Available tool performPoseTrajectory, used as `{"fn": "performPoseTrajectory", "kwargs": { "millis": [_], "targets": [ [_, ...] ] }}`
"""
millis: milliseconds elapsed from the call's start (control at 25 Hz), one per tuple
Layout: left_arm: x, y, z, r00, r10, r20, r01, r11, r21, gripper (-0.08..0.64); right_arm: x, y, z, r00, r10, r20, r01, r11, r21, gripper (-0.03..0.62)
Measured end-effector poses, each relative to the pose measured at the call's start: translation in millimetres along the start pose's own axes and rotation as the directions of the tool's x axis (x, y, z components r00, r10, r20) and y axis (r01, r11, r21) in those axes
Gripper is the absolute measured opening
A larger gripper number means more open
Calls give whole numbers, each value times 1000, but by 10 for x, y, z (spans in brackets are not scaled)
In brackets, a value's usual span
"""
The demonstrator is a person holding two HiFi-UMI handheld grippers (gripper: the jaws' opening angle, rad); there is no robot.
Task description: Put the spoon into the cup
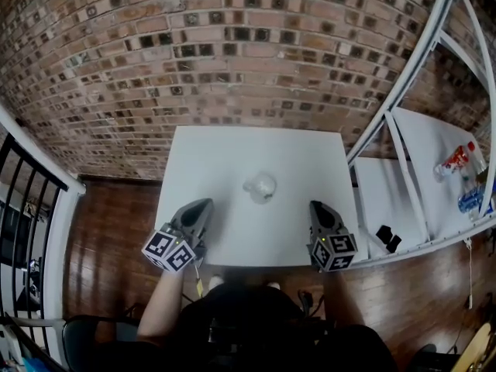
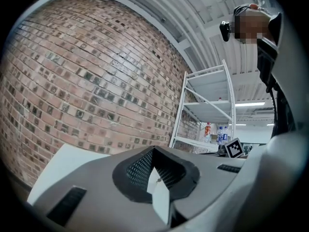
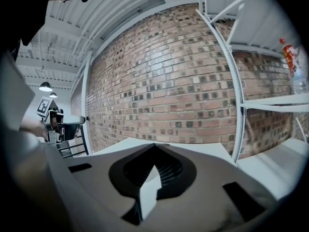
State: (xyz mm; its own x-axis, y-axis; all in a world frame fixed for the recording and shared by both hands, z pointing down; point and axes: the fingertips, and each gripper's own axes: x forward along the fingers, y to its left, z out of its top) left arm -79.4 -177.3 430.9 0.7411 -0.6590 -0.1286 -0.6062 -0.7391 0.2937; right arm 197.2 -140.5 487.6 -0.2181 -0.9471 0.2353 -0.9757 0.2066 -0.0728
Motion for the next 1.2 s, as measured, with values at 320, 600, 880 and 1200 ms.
{"fn": "performPoseTrajectory", "kwargs": {
  "millis": [320,600,880,1200],
  "targets": [
    [-20,69,-43,1000,15,3,-15,1000,-5,5,-63,-88,-47,1000,-30,6,29,999,27,2],
    [-47,107,-73,1000,28,0,-28,999,-20,5,0,-64,-67,1000,-21,-5,21,1000,21,2],
    [-56,136,-73,999,34,-3,-34,999,-18,5,58,-19,-88,1000,-7,-12,7,1000,18,2],
    [-40,144,-105,999,36,-18,-36,999,-21,5,80,7,-63,1000,3,-6,-3,1000,26,2]
  ]
}}
